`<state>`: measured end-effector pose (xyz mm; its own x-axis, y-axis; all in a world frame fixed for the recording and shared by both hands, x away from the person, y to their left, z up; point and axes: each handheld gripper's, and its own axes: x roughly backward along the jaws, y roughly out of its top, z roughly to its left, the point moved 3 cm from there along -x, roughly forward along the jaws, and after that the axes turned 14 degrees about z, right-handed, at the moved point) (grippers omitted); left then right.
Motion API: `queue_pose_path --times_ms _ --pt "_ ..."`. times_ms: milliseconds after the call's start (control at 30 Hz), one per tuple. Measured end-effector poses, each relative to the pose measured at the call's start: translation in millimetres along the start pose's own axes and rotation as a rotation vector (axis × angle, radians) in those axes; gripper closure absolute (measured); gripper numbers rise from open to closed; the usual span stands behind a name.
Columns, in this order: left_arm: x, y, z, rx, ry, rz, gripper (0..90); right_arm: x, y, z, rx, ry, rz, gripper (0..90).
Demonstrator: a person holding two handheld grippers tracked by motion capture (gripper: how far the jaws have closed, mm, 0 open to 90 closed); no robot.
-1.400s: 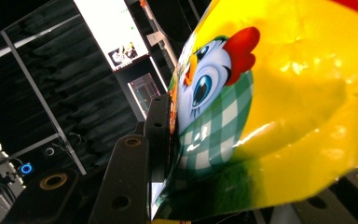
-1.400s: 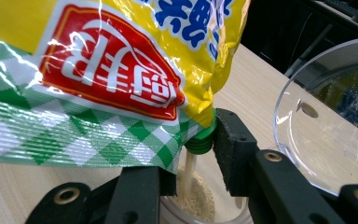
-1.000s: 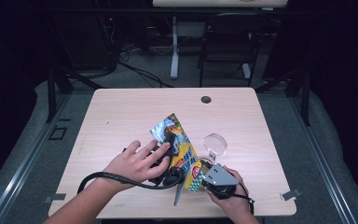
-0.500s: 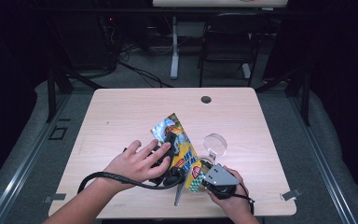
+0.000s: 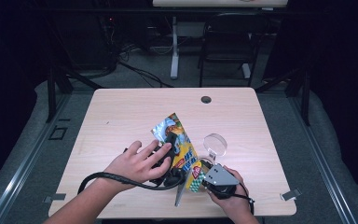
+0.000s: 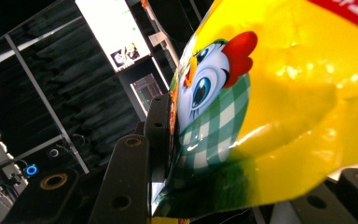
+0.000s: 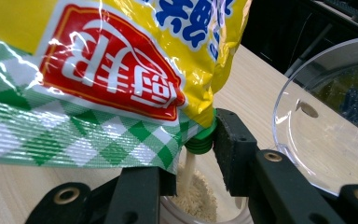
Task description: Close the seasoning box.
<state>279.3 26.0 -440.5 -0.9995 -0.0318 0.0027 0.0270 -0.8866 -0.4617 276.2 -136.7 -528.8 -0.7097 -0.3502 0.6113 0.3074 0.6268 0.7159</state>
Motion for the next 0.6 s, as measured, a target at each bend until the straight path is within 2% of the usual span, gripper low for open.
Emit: queue_pose_path --times_ms 600 --pt "1.0 0.5 0.6 -0.009 -0.003 0.002 68.7 -0.4 0.0 -0.7 0.001 0.003 -0.001 70.9"
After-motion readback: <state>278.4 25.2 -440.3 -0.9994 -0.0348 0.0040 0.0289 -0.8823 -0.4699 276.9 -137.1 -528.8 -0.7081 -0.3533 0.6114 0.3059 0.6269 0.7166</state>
